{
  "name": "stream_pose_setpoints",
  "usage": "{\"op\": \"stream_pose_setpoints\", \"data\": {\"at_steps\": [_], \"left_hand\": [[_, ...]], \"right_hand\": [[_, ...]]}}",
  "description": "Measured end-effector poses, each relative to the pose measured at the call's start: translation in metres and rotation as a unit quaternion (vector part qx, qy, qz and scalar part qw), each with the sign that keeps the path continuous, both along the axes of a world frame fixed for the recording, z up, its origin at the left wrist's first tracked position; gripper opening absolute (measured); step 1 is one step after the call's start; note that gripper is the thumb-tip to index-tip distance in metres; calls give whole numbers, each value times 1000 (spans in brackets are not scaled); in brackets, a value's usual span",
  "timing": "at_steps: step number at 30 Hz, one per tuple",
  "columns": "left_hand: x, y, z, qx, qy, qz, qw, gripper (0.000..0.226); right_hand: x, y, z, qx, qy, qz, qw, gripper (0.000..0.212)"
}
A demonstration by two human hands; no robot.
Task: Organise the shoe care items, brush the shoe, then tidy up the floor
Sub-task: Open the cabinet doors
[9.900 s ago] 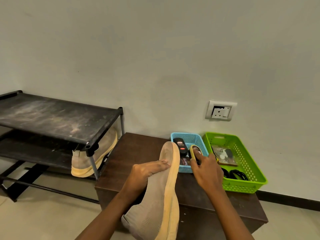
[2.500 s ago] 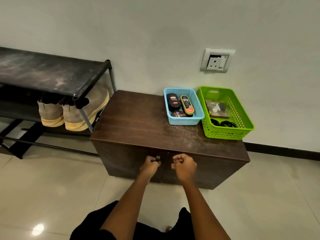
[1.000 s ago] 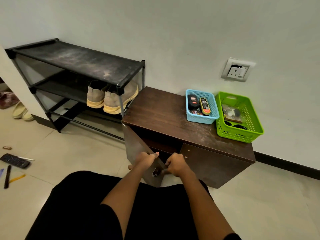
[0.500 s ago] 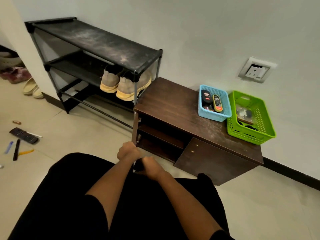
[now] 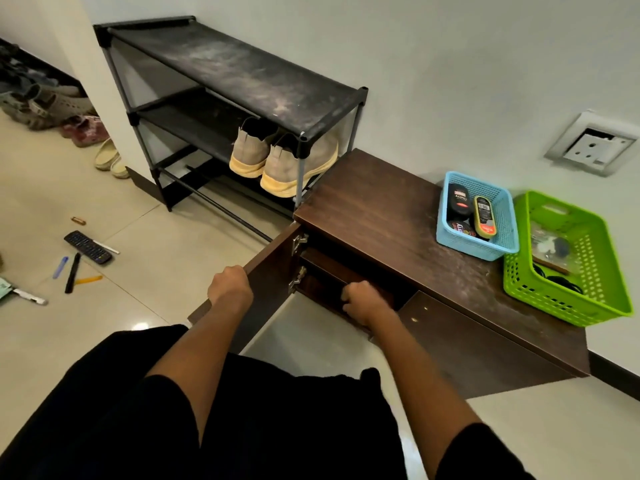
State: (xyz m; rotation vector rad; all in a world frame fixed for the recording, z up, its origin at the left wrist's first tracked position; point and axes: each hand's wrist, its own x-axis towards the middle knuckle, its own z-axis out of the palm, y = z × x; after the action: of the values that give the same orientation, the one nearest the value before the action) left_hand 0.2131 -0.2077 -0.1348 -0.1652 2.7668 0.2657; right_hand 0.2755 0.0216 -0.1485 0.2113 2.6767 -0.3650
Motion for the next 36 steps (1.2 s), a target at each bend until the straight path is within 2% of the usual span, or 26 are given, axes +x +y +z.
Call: {"op": "stream_pose_setpoints", "data": {"at_steps": [4,8,15,20,22,25,27,32,36], "left_hand": [[-1,4,-9,-9,10,12,1000,30],[-1,4,-12,-9,22,13,1000,28],[1,6,-15,-16,37,18,999,31],[2,-1,-19,12,43,-6,999,38],[9,-6,-20,-26,58,-47,997,45],[27,-5,-19,-144,96,-119,978,83],[40,6,-12,-159,127,-197,959,96],[69,48,14,-151,152,-405,889,77],[97,79,38,-97,152,-432,883,62]], "right_hand": [[1,46,0,145,-35,23,989,25],[10,63,-11,294,-73,72,950,26],[23,53,-35,414,-81,121,899,24],[53,22,-36,438,-91,129,885,26],[66,15,-30,426,-89,124,892,25],[88,5,-24,398,-90,112,906,21],[107,-2,-26,392,-102,115,907,17],[140,-7,-29,348,-106,100,926,18],[170,-5,-21,322,-106,87,937,29]]}}
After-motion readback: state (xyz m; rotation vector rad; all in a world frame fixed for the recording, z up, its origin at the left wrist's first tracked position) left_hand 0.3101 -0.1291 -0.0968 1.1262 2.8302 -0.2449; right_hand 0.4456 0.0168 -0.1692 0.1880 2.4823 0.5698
